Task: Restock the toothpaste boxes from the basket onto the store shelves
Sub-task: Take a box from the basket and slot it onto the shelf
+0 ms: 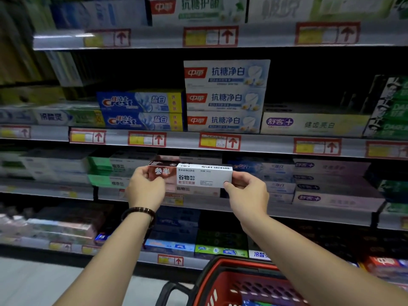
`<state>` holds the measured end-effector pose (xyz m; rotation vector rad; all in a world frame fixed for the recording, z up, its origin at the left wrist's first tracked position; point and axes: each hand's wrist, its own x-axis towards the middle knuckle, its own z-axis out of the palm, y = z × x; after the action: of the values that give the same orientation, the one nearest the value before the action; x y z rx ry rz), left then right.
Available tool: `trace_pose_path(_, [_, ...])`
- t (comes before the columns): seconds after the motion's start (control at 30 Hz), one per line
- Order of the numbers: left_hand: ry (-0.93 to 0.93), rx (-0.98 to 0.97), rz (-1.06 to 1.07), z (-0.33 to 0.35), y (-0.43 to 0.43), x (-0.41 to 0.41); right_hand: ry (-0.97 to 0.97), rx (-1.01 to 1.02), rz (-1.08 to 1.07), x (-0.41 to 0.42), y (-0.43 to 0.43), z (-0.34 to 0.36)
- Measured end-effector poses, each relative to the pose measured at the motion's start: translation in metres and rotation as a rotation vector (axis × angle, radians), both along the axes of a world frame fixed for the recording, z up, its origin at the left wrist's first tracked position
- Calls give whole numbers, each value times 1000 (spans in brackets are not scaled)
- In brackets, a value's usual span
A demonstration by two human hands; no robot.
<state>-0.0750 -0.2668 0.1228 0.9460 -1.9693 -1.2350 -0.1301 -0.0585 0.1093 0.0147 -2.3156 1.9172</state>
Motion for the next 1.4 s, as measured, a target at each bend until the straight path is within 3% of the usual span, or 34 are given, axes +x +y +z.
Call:
trace_pose_path(0.5, [-55,-59,-50,-31,-26,-35,-67,77,82,-33,-19,-14])
trace_pose_path(1.03, [-39,24,-30,-47,-31,-48,-70,200,143,-39,-26,-17])
trace_pose_path(1.23, [-178,-56,-34,-47,-27,-49,-39,232,156,-36,-32,-13])
trace_pose_path(1.4, [-176,-45,-62,-46,-22,-50,-77,215,161,-35,-35,-11])
